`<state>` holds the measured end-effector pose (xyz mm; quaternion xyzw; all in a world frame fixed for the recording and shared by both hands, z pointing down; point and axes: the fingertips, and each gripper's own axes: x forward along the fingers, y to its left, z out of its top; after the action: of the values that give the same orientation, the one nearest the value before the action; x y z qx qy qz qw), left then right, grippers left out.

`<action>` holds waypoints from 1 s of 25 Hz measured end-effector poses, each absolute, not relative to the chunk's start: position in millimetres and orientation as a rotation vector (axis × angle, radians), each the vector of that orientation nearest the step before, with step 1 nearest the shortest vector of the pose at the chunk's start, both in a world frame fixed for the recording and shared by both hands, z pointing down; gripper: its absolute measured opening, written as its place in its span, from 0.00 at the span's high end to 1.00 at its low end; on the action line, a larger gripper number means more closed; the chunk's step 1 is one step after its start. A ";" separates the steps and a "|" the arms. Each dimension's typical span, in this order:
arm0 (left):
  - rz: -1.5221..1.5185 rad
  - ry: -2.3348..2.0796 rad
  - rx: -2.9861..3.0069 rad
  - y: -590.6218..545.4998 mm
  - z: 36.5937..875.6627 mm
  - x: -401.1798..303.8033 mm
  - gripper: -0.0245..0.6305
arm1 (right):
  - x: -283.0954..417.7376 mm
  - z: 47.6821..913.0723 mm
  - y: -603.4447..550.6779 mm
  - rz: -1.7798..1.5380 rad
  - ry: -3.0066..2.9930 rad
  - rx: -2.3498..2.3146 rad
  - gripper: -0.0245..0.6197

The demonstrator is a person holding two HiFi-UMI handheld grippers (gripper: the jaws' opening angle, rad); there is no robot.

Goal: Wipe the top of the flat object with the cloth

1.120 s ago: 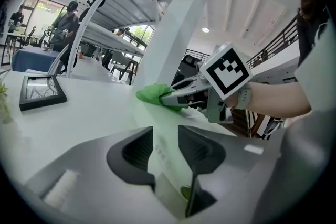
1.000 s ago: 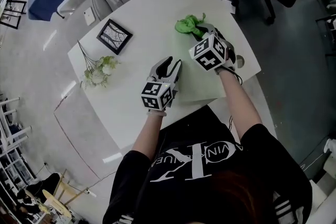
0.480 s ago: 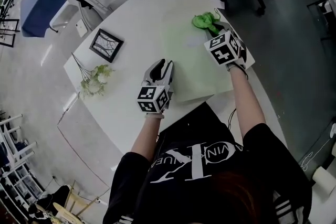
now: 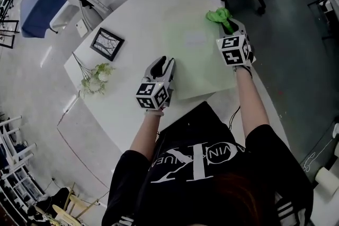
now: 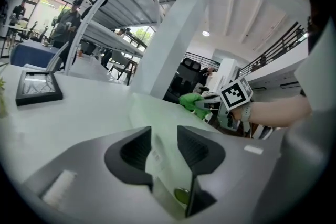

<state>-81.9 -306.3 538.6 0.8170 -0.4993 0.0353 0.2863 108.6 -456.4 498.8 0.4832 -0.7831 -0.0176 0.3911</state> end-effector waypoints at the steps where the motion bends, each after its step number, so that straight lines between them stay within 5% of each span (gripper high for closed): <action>1: 0.085 -1.306 2.212 -305.5 535.2 -79.9 0.70 | 107.9 485.5 -452.8 -0.079 -2.021 1.267 0.84; 7: 0.096 -1.214 2.273 -289.3 529.4 -72.7 0.60 | 52.9 478.1 -395.1 -0.009 -2.203 1.101 0.84; 17: 0.155 -1.149 2.274 -263.4 535.5 -71.0 0.60 | -49.2 500.2 -320.5 -0.065 -2.287 0.735 0.84; 25: 0.177 -1.135 2.247 -252.9 548.5 -70.8 0.64 | -67.3 524.9 -298.8 -0.158 -2.215 0.590 0.84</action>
<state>-70.8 -252.9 548.5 0.8483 -0.4283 0.0669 0.3040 -67.3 -298.8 524.9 0.2342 -0.8795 -0.0627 0.4094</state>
